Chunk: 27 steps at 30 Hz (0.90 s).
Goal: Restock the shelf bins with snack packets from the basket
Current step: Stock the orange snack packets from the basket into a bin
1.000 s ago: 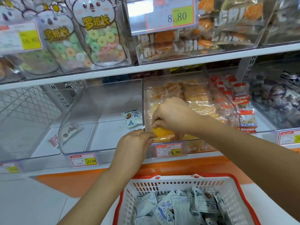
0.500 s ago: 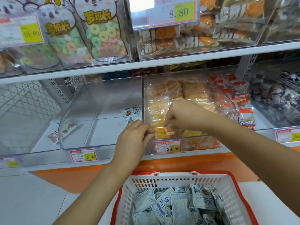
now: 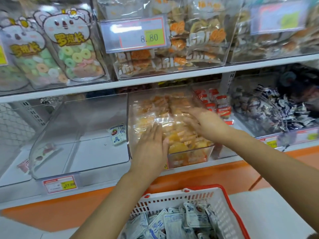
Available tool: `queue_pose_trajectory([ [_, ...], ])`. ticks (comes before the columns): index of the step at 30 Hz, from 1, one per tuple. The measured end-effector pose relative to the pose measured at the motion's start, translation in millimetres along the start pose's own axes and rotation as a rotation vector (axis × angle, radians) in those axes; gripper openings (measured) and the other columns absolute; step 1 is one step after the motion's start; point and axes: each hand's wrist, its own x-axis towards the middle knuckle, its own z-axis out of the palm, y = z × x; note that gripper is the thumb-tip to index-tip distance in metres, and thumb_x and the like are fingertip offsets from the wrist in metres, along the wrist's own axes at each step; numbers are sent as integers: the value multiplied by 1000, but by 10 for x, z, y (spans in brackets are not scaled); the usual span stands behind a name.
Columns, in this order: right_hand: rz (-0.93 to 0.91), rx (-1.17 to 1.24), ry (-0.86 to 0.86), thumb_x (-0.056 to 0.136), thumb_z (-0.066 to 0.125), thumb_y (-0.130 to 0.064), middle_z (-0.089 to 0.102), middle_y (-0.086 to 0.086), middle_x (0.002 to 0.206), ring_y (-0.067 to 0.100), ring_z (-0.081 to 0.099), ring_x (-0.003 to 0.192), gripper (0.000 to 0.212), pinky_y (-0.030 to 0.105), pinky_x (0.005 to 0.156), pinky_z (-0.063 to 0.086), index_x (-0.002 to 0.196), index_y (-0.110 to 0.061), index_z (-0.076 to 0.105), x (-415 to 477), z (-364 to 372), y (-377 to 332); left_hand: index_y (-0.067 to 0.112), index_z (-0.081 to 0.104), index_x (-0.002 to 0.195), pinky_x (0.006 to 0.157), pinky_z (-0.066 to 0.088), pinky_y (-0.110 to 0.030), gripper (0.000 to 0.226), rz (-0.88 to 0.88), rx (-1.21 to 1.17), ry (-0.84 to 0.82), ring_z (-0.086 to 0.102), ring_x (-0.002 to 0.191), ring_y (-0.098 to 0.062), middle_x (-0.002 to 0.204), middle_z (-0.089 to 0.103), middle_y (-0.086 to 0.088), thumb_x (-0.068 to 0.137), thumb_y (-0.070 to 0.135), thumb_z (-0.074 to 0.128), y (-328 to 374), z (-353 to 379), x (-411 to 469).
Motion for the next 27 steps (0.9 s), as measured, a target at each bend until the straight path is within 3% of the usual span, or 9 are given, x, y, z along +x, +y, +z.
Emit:
queue_pose_trajectory([
  [4, 40, -147, -150, 102, 27, -38, 61, 3, 112, 27, 57, 107, 39, 35, 81, 45, 122, -18, 54, -104, 149, 45, 26, 13, 152, 119, 0, -33, 61, 71, 93, -164, 0, 147, -15, 160, 6, 5, 98, 53, 10, 17, 53, 192],
  [7, 109, -219, -235, 105, 24, -29, 46, 7, 142, 28, 46, 125, 42, 38, 100, 40, 133, -11, 49, -63, 100, -44, 34, 12, 151, 120, -2, -38, 59, 103, 110, -242, -4, 147, -17, 159, 1, 10, 97, 56, 7, 28, 47, 243],
  [11, 234, -191, -273, 105, 28, -16, 41, 14, 144, 30, 39, 131, 39, 35, 103, 32, 139, -3, 41, -60, 45, -148, 36, 11, 151, 118, -3, -39, 56, 96, 115, -287, -5, 147, -17, 159, -3, 9, 98, 53, 5, 51, 15, 288],
  [14, 212, -167, -256, 105, 24, -19, 41, 13, 145, 29, 38, 132, 41, 39, 109, 30, 139, -5, 44, -28, 61, -181, 32, 2, 152, 119, -1, -35, 57, 98, 36, -302, -3, 147, -15, 160, -2, 6, 99, 51, 5, 33, 2, 313],
  [18, 205, -84, -190, 103, 29, -30, 48, 13, 140, 30, 49, 124, 43, 38, 100, 41, 138, -10, 44, 85, 170, -153, 22, 1, 153, 119, -2, -33, 59, -39, -132, -261, -3, 147, -14, 160, -3, -1, 101, 48, 7, -45, 0, 424],
  [20, 226, -81, -241, 103, 26, -35, 41, 11, 147, 29, 42, 131, 47, 38, 104, 35, 142, -12, 40, 164, 227, -156, 16, 1, 153, 119, -3, -34, 60, -106, -113, -277, -5, 147, -16, 160, -6, -4, 101, 46, 8, -125, 10, 558],
  [22, 229, -119, -321, 104, 21, -37, 25, 5, 157, 25, 23, 143, 51, 39, 113, 21, 148, -13, 31, 225, 253, -193, 13, -1, 153, 120, -2, -36, 63, -152, -77, -308, -6, 147, -18, 160, -7, -5, 101, 47, 10, -218, 26, 701],
  [24, 210, -136, -337, 105, 18, -30, 20, 3, 158, 23, 14, 146, 49, 36, 115, 16, 148, -11, 31, 265, 264, -236, 12, -3, 152, 120, 1, -38, 66, -192, -41, -331, -6, 147, -19, 160, -8, -5, 100, 51, 11, -278, 47, 795],
  [27, 255, -97, -275, 103, 23, -14, 33, 8, 153, 25, 20, 144, 43, 32, 112, 21, 142, -7, 41, 284, 316, -284, 12, -4, 152, 120, 3, -39, 69, -211, 7, -343, -2, 147, -22, 160, -7, -5, 99, 54, 13, -278, 90, 817],
])
